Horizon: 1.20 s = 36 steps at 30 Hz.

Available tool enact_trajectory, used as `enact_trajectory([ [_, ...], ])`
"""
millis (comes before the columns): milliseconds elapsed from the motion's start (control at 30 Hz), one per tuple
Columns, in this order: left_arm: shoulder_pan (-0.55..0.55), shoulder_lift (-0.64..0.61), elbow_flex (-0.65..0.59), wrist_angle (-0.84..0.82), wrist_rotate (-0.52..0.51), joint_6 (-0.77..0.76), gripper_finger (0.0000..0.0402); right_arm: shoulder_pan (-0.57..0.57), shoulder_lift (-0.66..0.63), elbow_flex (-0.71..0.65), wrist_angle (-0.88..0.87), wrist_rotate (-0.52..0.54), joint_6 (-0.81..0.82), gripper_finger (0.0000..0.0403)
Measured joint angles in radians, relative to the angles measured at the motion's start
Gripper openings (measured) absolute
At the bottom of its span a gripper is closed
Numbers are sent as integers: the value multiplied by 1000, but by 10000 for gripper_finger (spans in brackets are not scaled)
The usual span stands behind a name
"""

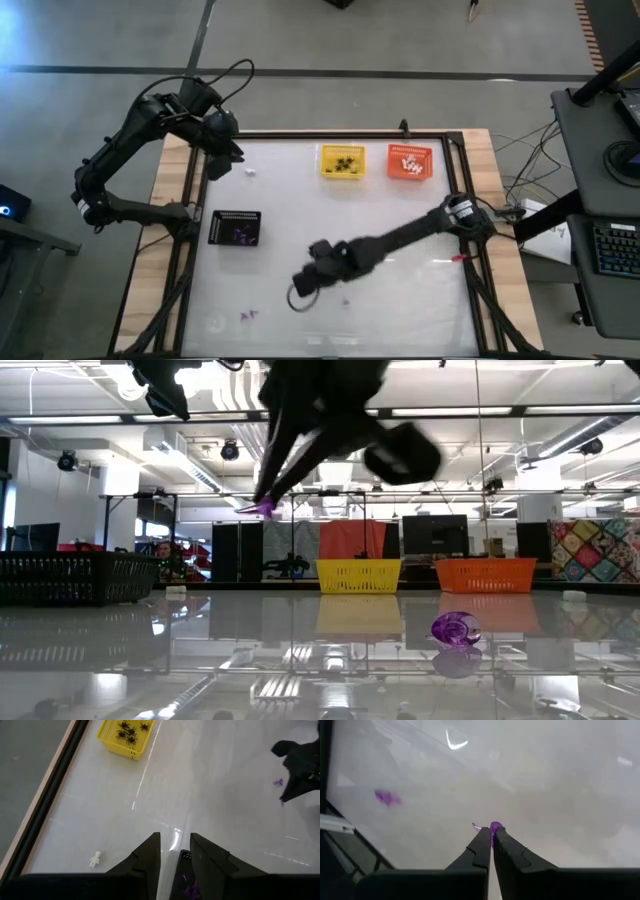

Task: Sort Halloween decoration
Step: Put the purple witch hat toy into the black bin

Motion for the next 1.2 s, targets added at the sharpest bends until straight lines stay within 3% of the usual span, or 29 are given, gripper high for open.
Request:
enact_trajectory([
  [167,0,0,0,0,-9,3,87,-101,0,17,36,-19,-188,8],
  [567,0,0,0,3,-174,-1,87,-300,-1,18,225,-72,-528,9],
  [933,0,0,0,60,-185,-42,87,-419,66,16,480,-274,-673,9],
  [1067,0,0,0,79,-185,-63,87,-445,89,23,506,-307,-715,9],
  [1200,0,0,0,89,-186,-99,87,-473,124,50,532,-408,-754,9],
])
